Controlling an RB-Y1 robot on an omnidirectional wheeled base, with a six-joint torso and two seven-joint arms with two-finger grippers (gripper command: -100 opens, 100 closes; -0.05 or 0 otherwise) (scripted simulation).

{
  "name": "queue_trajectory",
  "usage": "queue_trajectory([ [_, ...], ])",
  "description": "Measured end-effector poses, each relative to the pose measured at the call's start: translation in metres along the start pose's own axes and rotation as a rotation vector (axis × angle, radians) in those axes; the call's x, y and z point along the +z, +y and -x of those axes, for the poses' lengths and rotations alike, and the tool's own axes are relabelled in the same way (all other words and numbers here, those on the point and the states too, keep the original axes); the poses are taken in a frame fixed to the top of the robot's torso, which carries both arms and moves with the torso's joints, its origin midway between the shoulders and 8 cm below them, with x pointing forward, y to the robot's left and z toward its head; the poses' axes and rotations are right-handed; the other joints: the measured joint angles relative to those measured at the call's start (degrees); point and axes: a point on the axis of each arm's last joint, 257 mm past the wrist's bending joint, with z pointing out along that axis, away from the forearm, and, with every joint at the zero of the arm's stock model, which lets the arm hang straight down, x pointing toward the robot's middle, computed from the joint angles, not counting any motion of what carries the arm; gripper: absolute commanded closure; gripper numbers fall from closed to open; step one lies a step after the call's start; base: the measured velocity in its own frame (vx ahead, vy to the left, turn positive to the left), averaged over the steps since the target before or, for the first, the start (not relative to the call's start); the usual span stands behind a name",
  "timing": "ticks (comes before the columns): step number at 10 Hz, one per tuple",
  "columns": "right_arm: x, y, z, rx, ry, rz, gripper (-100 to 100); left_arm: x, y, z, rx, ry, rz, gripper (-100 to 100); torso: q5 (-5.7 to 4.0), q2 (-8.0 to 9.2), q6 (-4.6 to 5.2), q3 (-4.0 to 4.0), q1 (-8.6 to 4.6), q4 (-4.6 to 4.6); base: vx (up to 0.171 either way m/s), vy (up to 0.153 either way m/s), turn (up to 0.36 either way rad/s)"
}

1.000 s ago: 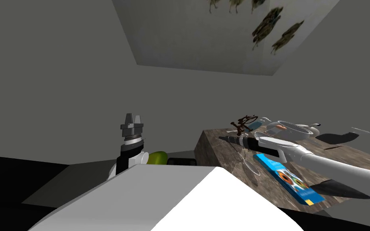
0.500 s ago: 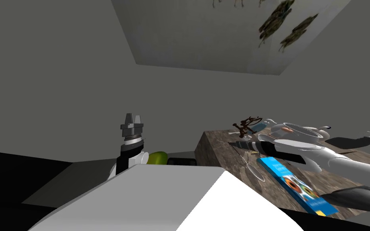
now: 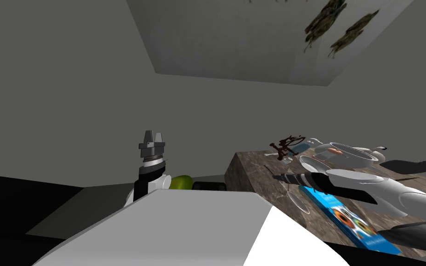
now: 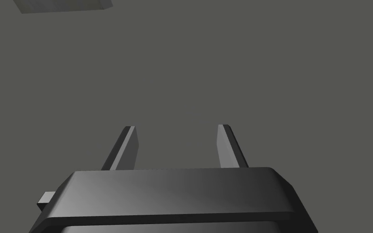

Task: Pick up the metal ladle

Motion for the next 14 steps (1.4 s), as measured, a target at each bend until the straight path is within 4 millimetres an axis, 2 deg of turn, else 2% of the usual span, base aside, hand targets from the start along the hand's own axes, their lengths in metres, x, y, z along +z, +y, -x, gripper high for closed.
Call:
queue_trajectory([
  [1, -0.002, -0.003, -0.018, 0.012, 0.033, -0.002, -100, 0.0, 0.0, 0.0, 0.0, 0.0, 0.0, 0, 0.02, 0.01, 0.01, 0.01, 0.02, 0.01, 0.008, 0.01, -0.007],
  [2, -0.002, -0.003, -0.02, 0.012, 0.037, -0.001, 0, 0.0, 0.0, 0.0, 0.0, 0.0, 0.0, 0, 0.02, 0.03, -0.02, 0.02, -0.01, 0.01, 0.0, 0.0, 0.0],
  [3, -0.002, -0.003, -0.019, 0.012, 0.037, -0.002, -100, 0.0, 0.0, 0.0, 0.0, 0.0, 0.0, 0, 0.01, 0.05, -0.01, 0.03, -0.03, 0.02, 0.015, 0.0, 0.052],
  [6, 0.014, -0.004, -0.031, 0.022, 0.035, -0.003, -100, 0.0, 0.0, 0.0, 0.0, 0.0, 0.0, 0, -0.01, -0.04, -0.02, -0.02, -0.07, -0.01, 0.021, 0.0, 0.024],
  [7, 0.015, -0.004, -0.031, 0.022, 0.035, -0.003, 100, 0.0, 0.0, 0.0, 0.0, 0.0, 0.0, 0, 0.01, 0.0, -0.01, 0.0, -0.06, 0.0, 0.0, 0.0, 0.0],
  [11, 0.015, -0.005, -0.031, 0.023, 0.034, -0.005, 100, 0.0, 0.0, 0.0, 0.0, 0.0, 0.0, 0, -0.02, 0.06, -0.04, 0.03, -0.06, 0.01, 0.0, 0.0, 0.0],
  [12, 0.015, -0.005, -0.031, 0.023, 0.034, -0.005, 0, 0.0, 0.0, 0.0, 0.0, 0.0, 0.0, 0, -0.02, 0.06, -0.04, 0.03, -0.07, 0.01, 0.0, 0.0, 0.0],
  [13, 0.015, -0.005, -0.031, 0.023, 0.034, -0.005, 100, 0.0, 0.0, 0.0, 0.0, 0.0, 0.0, 0, -0.02, 0.07, -0.04, 0.04, -0.06, 0.01, -0.014, 0.005, -0.033],
  [14, 0.009, -0.004, -0.027, 0.019, 0.035, -0.004, 100, 0.0, 0.0, 0.0, 0.0, 0.0, 0.0, 0, 0.03, 0.12, -0.02, 0.07, -0.02, 0.03, -0.027, 0.005, -0.051],
])
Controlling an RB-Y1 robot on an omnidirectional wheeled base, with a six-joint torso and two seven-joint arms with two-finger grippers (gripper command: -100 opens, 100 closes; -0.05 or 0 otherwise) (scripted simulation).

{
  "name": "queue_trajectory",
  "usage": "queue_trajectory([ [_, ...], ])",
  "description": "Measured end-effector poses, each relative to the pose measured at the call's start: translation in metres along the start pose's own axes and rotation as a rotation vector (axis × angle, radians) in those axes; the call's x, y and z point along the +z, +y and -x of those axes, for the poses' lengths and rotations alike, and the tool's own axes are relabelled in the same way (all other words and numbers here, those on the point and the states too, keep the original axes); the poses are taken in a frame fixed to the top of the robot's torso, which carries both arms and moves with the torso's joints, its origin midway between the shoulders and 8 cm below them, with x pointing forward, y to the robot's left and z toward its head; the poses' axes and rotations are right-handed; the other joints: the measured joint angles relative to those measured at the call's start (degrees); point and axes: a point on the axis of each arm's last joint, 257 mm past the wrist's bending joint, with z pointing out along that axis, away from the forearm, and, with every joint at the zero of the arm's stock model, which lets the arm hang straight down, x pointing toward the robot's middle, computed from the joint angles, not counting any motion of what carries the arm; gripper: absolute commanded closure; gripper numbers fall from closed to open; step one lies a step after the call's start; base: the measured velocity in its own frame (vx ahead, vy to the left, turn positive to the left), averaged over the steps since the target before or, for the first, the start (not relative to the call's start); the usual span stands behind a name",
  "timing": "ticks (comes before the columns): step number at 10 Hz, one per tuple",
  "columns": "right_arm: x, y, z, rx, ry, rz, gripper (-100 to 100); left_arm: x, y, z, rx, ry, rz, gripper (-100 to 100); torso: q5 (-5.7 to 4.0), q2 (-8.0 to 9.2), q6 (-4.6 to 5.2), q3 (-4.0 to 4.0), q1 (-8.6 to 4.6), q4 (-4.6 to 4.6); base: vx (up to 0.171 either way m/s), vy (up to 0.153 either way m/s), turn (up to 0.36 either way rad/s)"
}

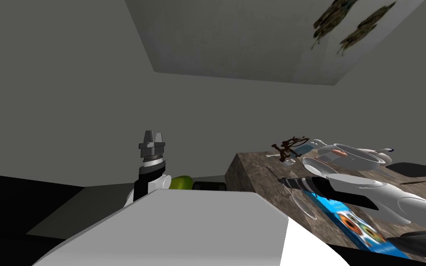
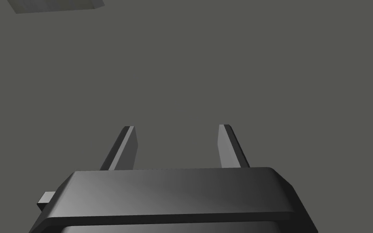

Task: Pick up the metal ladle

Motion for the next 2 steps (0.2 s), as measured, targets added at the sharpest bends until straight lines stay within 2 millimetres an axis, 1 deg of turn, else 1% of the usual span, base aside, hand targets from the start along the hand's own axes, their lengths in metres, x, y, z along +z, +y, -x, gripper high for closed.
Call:
queue_trajectory([
  [1, -0.0054, 0.0002, 0.0041, -0.004, 0.0, 0.001, 100, 0.0, 0.0, 0.0, 0.0, 0.0, 0.0, 0, 0.0, 0.06, 0.01, 0.03, 0.02, 0.01, -0.012, 0.001, -0.013],
  [2, -0.0061, 0.0003, 0.0044, -0.004, 0.001, 0.001, 0, 0.0, 0.0, 0.0, 0.0, 0.0, 0.0, 0, -0.04, 0.03, 0.0, 0.02, 0.0, 0.0, 0.0, 0.0, 0.0],
])
